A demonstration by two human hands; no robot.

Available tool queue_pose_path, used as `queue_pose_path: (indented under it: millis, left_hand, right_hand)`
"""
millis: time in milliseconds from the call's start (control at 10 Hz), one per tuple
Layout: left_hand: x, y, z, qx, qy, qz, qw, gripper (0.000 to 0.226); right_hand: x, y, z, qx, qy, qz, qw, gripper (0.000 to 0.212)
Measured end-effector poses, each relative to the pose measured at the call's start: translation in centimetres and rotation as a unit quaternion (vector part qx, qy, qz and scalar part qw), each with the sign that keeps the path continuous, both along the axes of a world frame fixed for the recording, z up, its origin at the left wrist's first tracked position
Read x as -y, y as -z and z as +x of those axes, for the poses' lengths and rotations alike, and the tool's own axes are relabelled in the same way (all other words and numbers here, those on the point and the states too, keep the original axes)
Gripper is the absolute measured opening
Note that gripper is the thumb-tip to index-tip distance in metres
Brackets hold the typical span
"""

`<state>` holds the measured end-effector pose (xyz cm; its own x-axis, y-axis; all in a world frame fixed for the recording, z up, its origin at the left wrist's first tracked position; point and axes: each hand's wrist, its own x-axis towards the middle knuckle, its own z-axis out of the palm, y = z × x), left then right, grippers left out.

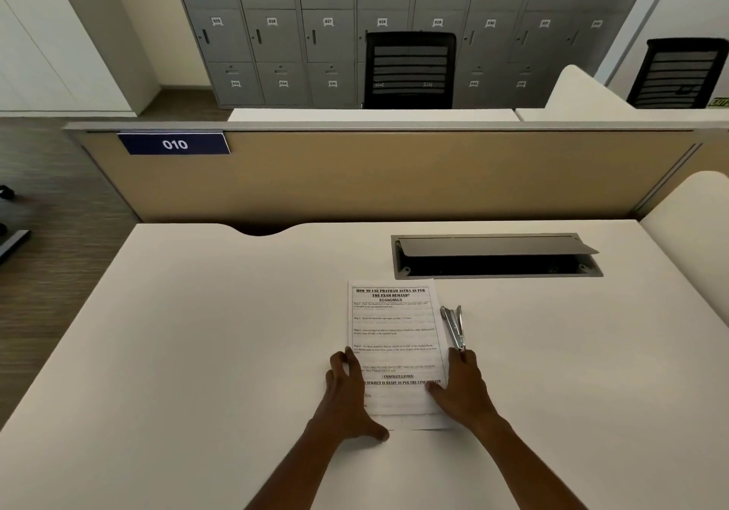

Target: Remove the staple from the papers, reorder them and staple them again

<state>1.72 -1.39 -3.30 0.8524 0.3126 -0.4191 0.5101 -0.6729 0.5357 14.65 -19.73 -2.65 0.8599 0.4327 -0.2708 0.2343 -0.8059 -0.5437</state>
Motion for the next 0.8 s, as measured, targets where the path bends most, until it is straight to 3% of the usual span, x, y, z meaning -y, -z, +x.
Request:
queue_pose_path:
  millis: [600, 700, 800]
  left_hand:
    - [0.5, -0.3, -0.5, 0.008, -0.024, 0.048, 0.999, 0.147]
    - [0.6, -0.9, -0.9, 0.003, -0.038, 0.042, 0.998, 0.145]
    - [0.5, -1.5, -1.0, 0.011, -0.051, 0.032, 0.998, 0.138]
  right_hand:
    - [0.3, 0.6, -0.3, 0.032, -0.001, -0.006, 0.999, 0.037]
    - [0.4, -0.1, -0.4, 0.028, -0.009, -0.030, 0.999, 0.042]
    - [0.4, -1.6, 0.3, 0.025, -0.001, 0.008, 1.000, 0.049]
